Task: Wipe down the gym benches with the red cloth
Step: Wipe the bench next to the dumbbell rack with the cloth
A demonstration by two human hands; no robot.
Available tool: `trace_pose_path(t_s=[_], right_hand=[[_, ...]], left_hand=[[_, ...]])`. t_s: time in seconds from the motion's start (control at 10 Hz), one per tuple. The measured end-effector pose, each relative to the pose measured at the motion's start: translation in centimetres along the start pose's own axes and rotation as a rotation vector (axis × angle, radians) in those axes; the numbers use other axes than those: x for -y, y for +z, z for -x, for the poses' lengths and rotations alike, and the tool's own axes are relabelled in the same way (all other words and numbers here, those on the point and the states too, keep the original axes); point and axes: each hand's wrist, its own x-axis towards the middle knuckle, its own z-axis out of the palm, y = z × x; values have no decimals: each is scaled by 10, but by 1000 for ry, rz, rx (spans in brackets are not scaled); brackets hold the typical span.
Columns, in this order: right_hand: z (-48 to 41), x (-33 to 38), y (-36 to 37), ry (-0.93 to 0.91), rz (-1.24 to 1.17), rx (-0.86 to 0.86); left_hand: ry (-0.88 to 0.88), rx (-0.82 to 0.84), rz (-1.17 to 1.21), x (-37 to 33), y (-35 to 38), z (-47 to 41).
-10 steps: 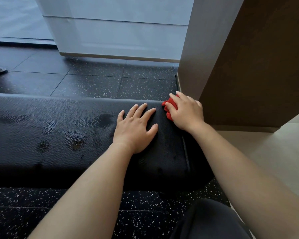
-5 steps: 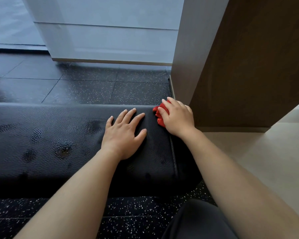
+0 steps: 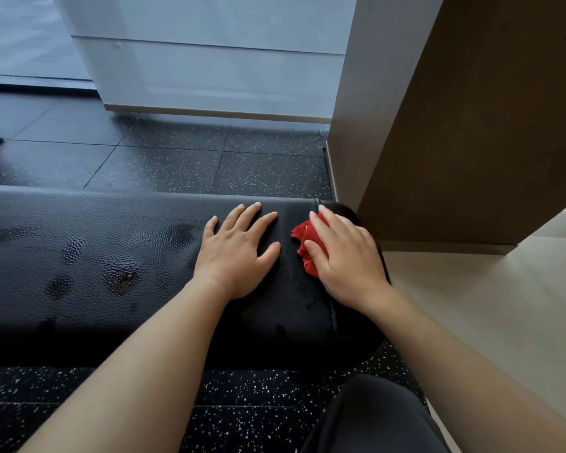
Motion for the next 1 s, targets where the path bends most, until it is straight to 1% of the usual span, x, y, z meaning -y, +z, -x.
trace_pose_path(t_s=[0.3, 0.4, 0.6, 0.7, 0.8, 0.9, 1.0], right_hand=[[-84, -8, 9, 124, 41, 51], [-79, -9, 9, 108, 33, 46], [-13, 1, 0, 20, 13, 38], [37, 9, -4, -36, -31, -1], [75, 16, -2, -54, -71, -79], [77, 19, -1, -19, -62, -106], [47, 19, -1, 24, -39, -69]], left_hand=[[-2, 2, -11, 0, 1, 0], [-2, 2, -5, 0, 1, 0], [-2, 11, -9, 0, 0, 1], [0, 13, -10, 0, 0, 1], [3, 11, -10, 1, 1, 2], [4, 11, -10, 0, 1, 1], [4, 4, -5, 0, 0, 0]])
